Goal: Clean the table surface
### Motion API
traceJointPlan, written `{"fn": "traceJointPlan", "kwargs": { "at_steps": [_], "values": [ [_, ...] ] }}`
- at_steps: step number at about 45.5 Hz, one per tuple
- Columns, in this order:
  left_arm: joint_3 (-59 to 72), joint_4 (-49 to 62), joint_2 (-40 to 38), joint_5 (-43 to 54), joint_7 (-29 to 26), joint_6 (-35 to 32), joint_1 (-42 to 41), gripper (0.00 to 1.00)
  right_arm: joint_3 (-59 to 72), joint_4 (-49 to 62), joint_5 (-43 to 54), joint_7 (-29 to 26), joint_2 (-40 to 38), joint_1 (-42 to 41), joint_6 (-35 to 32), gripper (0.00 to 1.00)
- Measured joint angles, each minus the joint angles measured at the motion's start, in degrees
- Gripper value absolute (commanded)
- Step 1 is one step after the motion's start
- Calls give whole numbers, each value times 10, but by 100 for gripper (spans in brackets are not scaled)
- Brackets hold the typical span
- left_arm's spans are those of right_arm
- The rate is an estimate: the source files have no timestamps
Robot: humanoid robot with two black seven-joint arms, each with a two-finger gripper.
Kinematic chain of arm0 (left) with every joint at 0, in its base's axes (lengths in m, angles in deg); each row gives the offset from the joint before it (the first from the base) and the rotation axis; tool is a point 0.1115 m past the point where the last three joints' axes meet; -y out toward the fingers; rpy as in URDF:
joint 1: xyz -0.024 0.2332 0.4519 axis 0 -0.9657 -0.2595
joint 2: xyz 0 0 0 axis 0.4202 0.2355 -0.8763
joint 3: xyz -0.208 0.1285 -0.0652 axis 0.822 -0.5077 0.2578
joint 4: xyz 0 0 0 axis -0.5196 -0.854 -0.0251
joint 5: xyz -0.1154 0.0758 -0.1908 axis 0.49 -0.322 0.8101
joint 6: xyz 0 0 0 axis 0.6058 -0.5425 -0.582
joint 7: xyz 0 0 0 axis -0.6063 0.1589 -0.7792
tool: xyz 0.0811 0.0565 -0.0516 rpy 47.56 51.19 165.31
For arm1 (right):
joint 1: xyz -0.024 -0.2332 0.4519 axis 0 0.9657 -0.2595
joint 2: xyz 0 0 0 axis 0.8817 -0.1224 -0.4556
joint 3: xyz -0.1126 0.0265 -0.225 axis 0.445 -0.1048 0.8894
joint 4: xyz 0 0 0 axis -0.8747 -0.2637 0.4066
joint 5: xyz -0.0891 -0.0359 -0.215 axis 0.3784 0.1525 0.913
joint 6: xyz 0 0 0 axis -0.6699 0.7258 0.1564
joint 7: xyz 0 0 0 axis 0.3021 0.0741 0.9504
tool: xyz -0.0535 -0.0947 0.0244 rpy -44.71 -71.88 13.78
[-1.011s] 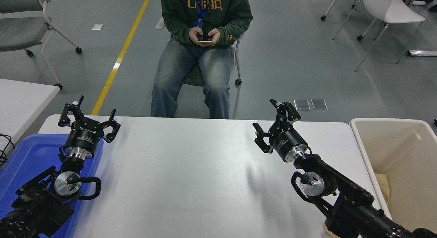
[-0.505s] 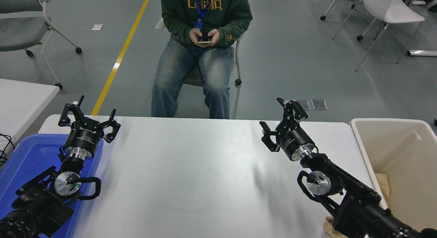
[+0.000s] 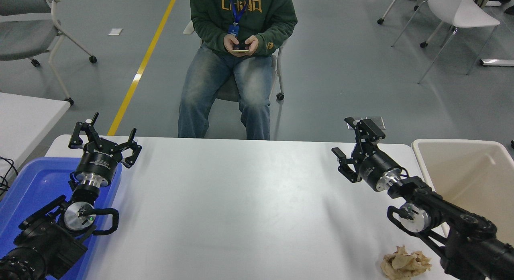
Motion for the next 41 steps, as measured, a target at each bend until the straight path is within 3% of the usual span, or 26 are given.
{"fn": "traceJointPlan", "kwargs": {
  "at_steps": [21, 41],
  "values": [
    [0, 0, 0, 0, 0, 0, 0, 100, 149, -142, 14, -51, -209, -39, 11, 100],
    [0, 0, 0, 0, 0, 0, 0, 100, 320, -235, 14, -125, -335, -105, 12, 100]
  ]
}}
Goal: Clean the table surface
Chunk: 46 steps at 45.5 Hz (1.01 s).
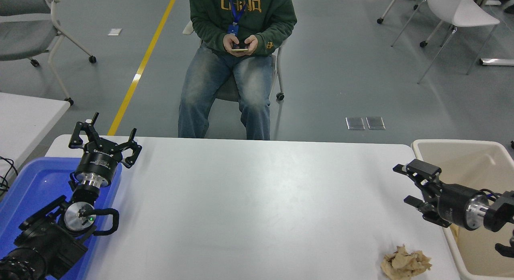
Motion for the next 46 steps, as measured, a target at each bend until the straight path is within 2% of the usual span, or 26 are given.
{"fn": "traceJointPlan", "kwargs": {
  "at_steps": [13, 26, 46],
  "values": [
    [0, 0, 0, 0, 0, 0, 0, 100, 86, -24, 0, -50, -40, -12, 0, 100],
    [0, 0, 0, 0, 0, 0, 0, 100, 133, -36, -2, -95, -48, -16, -1, 100],
    [0, 0, 0, 0, 0, 0, 0, 100, 145, -41, -22, -130, 7, -22, 0, 100]
  ]
}}
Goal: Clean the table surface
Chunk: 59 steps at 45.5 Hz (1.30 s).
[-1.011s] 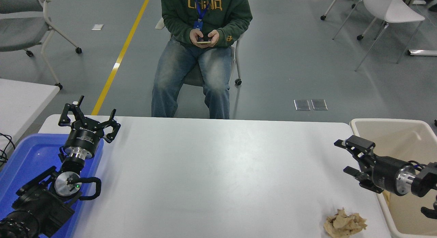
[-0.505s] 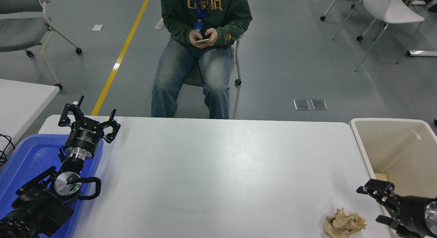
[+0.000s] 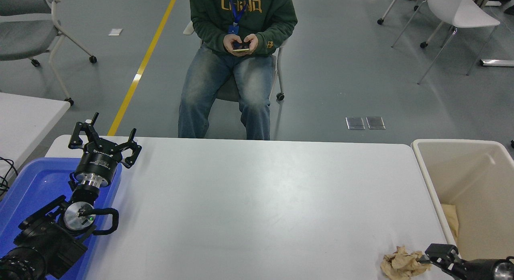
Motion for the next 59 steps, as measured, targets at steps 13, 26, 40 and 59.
{"fn": "traceJointPlan", "kwargs": {
  "at_steps": [13, 26, 40, 59],
  "values": [
    [0, 0, 0, 0, 0, 0, 0, 100, -1, 10, -45, -5, 54, -7, 19, 100],
    [0, 0, 0, 0, 0, 0, 0, 100, -2, 42, -58, -6, 97, -15, 36, 99],
    [0, 0, 0, 0, 0, 0, 0, 100, -1, 78, -57, -6, 129, -17, 44, 53],
    [0, 0, 0, 0, 0, 0, 0, 100, 9, 86, -27, -6, 127, -34, 34, 0]
  ]
}}
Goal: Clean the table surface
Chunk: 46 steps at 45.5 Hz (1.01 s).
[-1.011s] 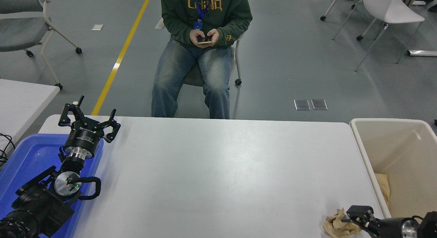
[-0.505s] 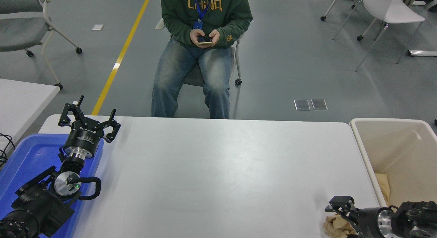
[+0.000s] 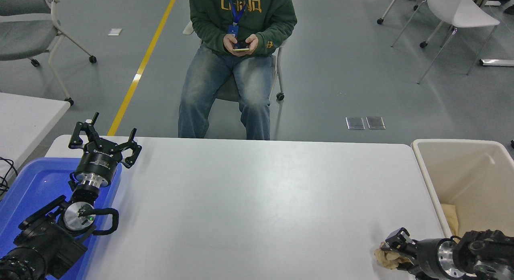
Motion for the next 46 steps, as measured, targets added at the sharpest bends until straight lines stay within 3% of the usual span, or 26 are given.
{"fn": "traceJointPlan", "kwargs": {
  "at_steps": [22, 46],
  "values": [
    [0, 0, 0, 0, 0, 0, 0, 100, -4, -29, 18, 4, -56, -8, -20, 0],
    [0, 0, 0, 0, 0, 0, 0, 100, -11, -84, 32, 4, -215, -96, -141, 0]
  ]
}}
